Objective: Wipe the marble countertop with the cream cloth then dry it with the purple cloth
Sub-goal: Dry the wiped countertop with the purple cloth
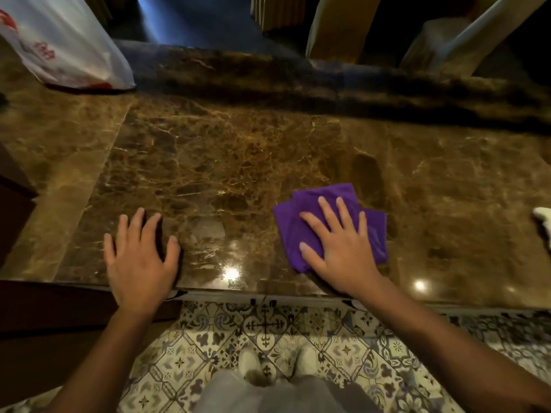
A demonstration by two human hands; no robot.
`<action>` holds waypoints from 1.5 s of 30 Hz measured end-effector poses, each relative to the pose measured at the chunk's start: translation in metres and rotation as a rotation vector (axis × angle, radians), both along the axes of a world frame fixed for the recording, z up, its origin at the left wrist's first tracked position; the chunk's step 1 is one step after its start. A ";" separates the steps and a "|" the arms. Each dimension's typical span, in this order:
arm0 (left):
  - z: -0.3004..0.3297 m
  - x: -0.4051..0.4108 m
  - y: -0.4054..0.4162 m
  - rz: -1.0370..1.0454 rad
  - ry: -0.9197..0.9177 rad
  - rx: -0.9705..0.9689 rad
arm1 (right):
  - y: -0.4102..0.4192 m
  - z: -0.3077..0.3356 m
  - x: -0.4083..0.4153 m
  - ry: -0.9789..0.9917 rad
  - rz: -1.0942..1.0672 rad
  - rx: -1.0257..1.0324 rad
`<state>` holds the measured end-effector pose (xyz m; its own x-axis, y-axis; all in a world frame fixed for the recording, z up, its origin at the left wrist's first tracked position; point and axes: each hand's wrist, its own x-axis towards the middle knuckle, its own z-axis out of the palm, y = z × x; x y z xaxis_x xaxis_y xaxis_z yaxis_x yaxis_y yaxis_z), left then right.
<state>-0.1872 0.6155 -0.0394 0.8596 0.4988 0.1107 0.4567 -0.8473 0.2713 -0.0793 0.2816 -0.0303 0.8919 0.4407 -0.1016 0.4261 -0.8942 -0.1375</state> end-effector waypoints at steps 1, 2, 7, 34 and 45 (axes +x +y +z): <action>-0.002 0.001 0.002 0.003 -0.001 0.007 | 0.005 -0.001 0.018 -0.009 -0.019 0.001; -0.004 0.001 0.004 0.008 -0.003 0.015 | 0.013 -0.002 0.038 -0.024 -0.038 -0.001; -0.011 0.003 0.005 -0.007 -0.054 0.067 | 0.076 -0.011 0.137 -0.053 -0.036 -0.005; -0.002 -0.021 0.035 -0.218 0.024 0.021 | 0.131 -0.007 -0.086 -0.148 0.233 0.295; 0.004 -0.028 0.039 -0.345 0.187 0.019 | 0.093 0.008 -0.128 -0.217 0.189 0.364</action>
<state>-0.2155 0.6546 -0.0357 0.9828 0.1758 -0.0572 0.1837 -0.9638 0.1934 -0.2077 0.3750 -0.0227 0.7761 0.5699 0.2698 0.6305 -0.7079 -0.3183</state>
